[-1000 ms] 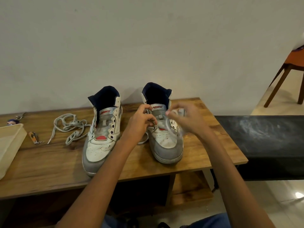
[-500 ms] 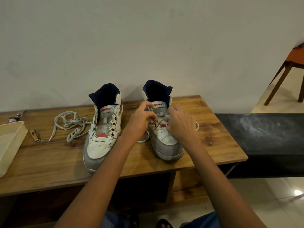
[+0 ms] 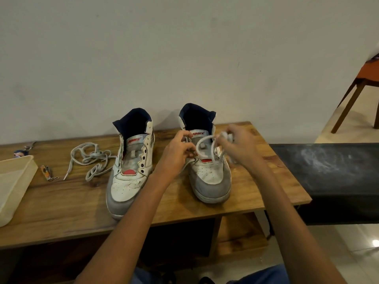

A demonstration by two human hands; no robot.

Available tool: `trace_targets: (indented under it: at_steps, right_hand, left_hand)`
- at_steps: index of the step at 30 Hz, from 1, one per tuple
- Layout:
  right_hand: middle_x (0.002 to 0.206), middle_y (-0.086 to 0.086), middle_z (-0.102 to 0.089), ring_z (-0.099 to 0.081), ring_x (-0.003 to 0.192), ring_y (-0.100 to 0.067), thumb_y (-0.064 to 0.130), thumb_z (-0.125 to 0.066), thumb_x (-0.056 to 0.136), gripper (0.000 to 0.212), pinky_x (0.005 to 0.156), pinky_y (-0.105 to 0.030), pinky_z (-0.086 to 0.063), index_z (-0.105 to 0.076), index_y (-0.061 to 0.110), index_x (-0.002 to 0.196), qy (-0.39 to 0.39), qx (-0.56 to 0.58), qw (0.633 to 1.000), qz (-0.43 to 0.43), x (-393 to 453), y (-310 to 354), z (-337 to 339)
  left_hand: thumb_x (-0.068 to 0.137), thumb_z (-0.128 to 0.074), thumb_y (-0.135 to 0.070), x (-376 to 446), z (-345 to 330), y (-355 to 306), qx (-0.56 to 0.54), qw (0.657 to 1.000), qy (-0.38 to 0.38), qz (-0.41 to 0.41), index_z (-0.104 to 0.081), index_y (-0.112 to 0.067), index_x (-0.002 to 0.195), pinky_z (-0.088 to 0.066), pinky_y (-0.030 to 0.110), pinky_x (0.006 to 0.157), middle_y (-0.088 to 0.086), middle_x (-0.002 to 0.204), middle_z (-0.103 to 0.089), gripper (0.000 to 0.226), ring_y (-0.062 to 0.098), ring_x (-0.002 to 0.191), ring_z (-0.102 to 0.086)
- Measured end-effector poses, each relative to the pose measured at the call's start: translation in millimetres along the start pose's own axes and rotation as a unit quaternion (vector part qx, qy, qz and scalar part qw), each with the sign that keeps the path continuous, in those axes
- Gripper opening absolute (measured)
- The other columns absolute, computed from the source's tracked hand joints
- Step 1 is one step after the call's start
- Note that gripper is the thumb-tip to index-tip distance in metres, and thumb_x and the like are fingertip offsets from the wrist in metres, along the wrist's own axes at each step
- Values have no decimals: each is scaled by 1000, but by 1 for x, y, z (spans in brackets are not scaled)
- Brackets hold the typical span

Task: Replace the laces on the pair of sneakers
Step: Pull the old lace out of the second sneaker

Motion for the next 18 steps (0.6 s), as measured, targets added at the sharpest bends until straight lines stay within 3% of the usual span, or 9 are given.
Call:
trace_targets:
  at_steps: [3,6,10,15,18]
  right_hand:
    - [106,-3,-63,-55,81,-12,22,-54,93,25,65,-23,-43,-55,17,117,110,-209,969,71,-4,9,-36]
    - [119,-4,-60,-53,106,-21,27,-49,96,31,83,-33,-45,-54,20,126,139,-271,949,76,-10,12,-47]
    - [115,-6,-59,-52,106,-22,24,-53,94,28,82,-34,-44,-56,16,120,119,-278,950,75,-9,12,-48]
    - [111,-4,-57,-50,106,-19,21,-58,91,25,76,-27,-39,-63,15,114,44,-197,976,81,-9,9,-47]
    - [112,-5,-57,-49,108,-19,20,-57,92,25,79,-27,-40,-62,13,115,38,-168,983,60,-10,4,-49]
  left_hand:
    - [85,-60,4,-1,2,0,-9,1000,-6,-5,-66,-3,95,-44,4,78,7,131,-43,14,-1,96,-48]
    - [86,-59,3,-1,2,0,8,1000,-6,-7,-68,-4,93,-40,0,75,5,132,-43,14,3,103,-48]
    - [86,-58,3,0,2,0,-10,1000,-5,5,-66,-5,96,-38,-4,75,6,131,-44,15,2,98,-44]
    - [86,-55,5,2,6,-4,-29,1000,-5,2,-60,-14,90,-43,8,76,10,130,-46,20,2,98,-43]
    - [87,-56,3,2,6,-4,-4,1000,-3,-4,-67,-3,97,-40,1,77,9,130,-46,16,4,100,-46]
Point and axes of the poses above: each hand's wrist, its own x-axis towards the middle knuckle, its own z-axis out of the back of the hand, y = z × x, the point moved 5 cm from there along x, towards the middle knuckle
